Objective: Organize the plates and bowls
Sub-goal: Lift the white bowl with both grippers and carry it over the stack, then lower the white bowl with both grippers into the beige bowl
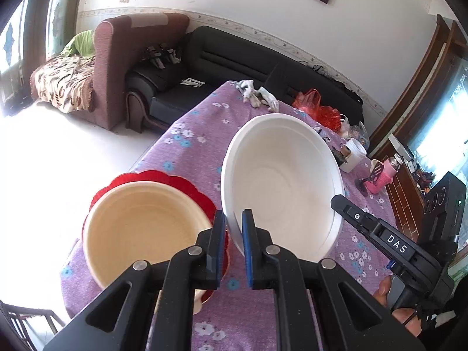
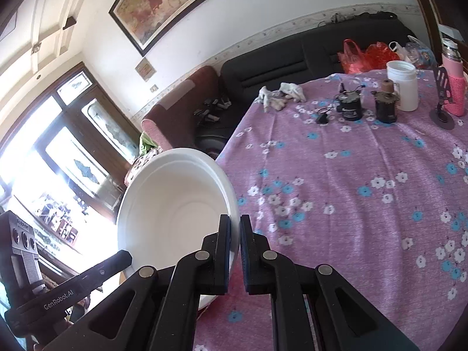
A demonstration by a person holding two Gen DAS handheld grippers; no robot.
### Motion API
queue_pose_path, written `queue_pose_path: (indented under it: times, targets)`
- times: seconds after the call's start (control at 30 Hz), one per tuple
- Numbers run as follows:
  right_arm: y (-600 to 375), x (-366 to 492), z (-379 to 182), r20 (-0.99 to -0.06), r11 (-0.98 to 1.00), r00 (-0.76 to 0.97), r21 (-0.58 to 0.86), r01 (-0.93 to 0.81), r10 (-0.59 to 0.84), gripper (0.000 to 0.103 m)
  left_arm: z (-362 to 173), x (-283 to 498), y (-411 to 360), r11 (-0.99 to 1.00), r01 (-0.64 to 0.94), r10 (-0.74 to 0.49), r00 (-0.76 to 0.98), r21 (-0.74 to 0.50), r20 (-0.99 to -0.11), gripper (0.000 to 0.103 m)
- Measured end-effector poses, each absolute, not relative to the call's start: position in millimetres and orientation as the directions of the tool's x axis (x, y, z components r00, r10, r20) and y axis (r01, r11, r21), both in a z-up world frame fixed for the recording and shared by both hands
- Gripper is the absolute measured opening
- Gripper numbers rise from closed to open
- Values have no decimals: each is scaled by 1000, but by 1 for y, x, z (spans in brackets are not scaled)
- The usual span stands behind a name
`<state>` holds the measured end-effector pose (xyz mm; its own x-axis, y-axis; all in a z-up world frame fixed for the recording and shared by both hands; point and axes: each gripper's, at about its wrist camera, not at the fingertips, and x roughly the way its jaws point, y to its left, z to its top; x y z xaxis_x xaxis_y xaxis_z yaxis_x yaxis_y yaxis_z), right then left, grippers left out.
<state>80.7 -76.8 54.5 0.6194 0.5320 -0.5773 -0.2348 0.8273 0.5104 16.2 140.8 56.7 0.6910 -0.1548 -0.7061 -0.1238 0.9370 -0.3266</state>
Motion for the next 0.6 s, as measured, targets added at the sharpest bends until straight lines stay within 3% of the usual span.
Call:
queue_pose_path:
  times: [0.6]
  targets:
    - [28, 49, 42, -609, 797, 515, 473, -375, 603, 8, 45, -57, 222, 906, -265, -52, 703, -329, -709, 12]
